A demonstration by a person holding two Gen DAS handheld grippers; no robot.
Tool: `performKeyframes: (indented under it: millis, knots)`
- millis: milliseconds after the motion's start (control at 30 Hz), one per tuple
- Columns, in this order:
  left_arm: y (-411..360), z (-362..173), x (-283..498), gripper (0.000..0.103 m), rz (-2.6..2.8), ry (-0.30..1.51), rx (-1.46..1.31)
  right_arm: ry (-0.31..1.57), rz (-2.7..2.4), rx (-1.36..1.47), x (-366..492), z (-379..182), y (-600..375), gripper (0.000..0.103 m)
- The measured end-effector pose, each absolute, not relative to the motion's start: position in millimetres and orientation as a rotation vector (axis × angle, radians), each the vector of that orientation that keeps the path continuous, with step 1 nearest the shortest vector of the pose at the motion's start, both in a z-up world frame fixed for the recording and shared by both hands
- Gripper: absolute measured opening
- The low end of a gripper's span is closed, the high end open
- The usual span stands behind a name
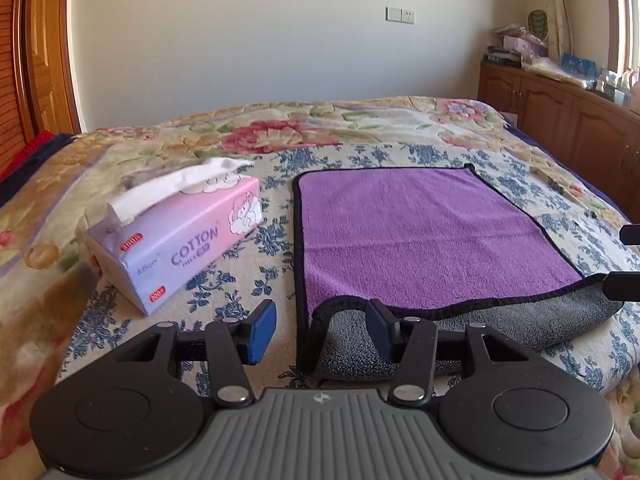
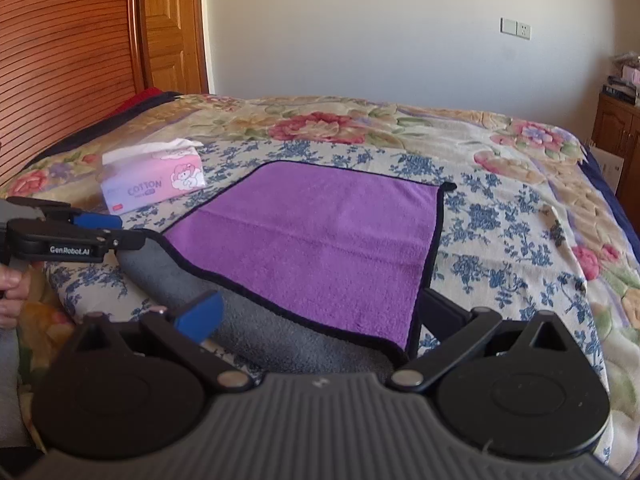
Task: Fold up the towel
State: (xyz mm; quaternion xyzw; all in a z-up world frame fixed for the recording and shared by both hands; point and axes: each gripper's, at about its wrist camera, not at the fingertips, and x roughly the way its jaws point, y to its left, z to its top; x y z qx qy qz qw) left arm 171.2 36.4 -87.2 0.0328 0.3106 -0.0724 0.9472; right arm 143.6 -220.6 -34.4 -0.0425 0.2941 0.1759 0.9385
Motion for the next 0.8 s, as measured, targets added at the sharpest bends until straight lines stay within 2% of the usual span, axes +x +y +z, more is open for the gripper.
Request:
performKeyframes:
  millis: [100,267,467,800]
  knots:
    - [37,-91,174,0.047,-0.157,0.653,0.059,0.637,0.357,-0.070,147,-39,-223,0.103]
    - [36,-95,176,0.031,-0.174,0.682,0.049,0.686,0.345,-0.056,152,-45,-226,0.103]
    - [38,-94,175,0.026,-0.162,0.680,0.029,0.725,0.339,-0.034,154,-48,-230,0.103]
    - [38,-92,174,0.026,-0.165,0.675,0.034,0.810,0.317,-0.039,168,-42,-238,0.103]
